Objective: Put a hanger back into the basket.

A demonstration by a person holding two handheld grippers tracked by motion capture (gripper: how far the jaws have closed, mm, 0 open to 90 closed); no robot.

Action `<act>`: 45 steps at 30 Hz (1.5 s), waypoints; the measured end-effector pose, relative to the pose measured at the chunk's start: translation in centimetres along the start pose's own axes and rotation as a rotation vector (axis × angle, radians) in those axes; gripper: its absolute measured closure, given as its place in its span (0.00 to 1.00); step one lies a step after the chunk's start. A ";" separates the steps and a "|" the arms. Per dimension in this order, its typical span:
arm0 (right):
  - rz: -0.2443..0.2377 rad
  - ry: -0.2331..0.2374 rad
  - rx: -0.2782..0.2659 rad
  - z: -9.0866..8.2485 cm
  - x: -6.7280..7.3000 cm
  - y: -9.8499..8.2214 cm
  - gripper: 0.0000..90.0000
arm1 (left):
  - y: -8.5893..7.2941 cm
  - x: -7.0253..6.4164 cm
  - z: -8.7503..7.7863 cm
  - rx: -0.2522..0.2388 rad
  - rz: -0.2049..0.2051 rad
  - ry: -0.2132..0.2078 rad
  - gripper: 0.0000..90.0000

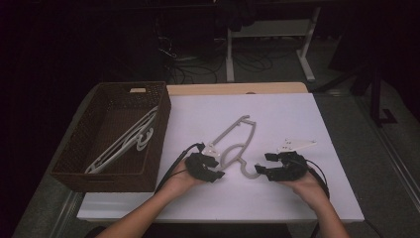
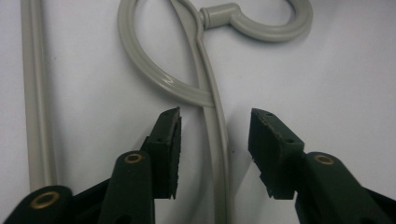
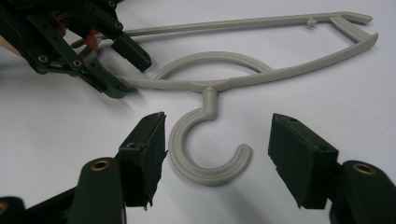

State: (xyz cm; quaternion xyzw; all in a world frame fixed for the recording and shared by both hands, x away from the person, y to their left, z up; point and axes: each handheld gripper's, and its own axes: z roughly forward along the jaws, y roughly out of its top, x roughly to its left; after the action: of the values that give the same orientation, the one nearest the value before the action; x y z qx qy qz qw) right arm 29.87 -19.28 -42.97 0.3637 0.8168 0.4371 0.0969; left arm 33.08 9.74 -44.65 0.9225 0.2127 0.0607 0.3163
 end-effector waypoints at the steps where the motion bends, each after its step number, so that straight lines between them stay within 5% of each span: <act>1: 0.002 -0.002 0.000 0.0 0.0 0.0 0.40 | 0.0 0.0 0.0 0.001 0.003 -0.004 0.63; 12: 0.013 -0.015 -0.008 -0.3 -0.1 -0.1 0.40 | 0.1 0.1 0.2 0.023 -0.003 0.011 0.79; 17: 0.009 -0.013 -0.008 -0.3 -0.1 -0.1 0.41 | 0.1 -0.4 0.2 0.029 0.027 0.035 0.87; 35: 0.012 -0.006 -0.018 -0.3 -0.1 0.1 0.43 | 0.0 0.3 0.0 0.003 -0.027 0.002 0.92; 45: 0.035 -0.028 -0.070 -1.1 -0.5 0.1 0.42 | 0.6 1.0 -2.1 -0.068 -0.057 -0.028 0.92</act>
State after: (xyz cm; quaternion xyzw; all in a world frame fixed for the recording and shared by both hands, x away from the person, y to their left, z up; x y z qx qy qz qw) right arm 29.73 -20.30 -42.27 0.3804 0.7931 0.4620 0.1135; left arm 33.69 10.91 -42.65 0.9057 0.2321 0.0462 0.3518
